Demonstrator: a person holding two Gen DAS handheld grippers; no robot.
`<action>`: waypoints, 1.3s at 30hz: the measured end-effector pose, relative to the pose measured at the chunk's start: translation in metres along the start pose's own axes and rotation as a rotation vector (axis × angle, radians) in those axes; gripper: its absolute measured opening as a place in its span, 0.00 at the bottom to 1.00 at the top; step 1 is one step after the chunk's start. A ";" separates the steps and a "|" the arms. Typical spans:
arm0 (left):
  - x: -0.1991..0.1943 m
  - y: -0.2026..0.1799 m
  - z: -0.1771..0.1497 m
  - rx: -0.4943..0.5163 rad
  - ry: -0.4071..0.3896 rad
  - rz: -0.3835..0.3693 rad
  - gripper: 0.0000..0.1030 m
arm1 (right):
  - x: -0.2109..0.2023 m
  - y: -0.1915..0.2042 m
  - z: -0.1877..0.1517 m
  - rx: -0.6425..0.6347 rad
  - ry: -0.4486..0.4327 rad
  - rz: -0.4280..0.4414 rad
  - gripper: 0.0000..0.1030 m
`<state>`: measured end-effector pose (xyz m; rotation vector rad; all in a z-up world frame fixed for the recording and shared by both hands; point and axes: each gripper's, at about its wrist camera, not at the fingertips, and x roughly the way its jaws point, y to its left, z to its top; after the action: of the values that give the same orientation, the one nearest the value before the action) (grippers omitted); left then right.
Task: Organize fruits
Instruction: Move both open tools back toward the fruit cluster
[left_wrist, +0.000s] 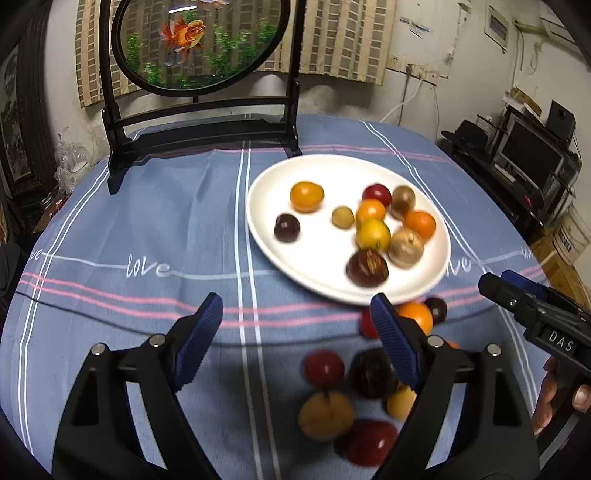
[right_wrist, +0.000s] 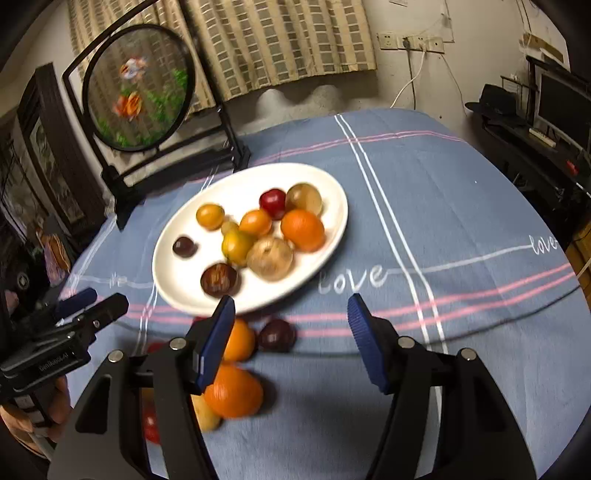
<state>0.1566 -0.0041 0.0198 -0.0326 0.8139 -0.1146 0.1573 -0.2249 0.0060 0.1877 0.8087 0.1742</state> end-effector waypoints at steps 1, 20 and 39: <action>-0.002 0.000 -0.004 0.003 -0.002 0.003 0.82 | -0.002 0.002 -0.005 -0.013 -0.001 -0.009 0.62; -0.009 -0.007 -0.051 0.065 -0.005 -0.070 0.87 | -0.002 0.018 -0.034 -0.096 -0.009 0.025 0.62; -0.001 -0.032 -0.086 0.129 0.113 -0.109 0.70 | 0.001 0.014 -0.036 -0.093 0.005 0.005 0.62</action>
<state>0.0908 -0.0343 -0.0357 0.0517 0.9164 -0.2735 0.1310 -0.2072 -0.0157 0.1016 0.8037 0.2164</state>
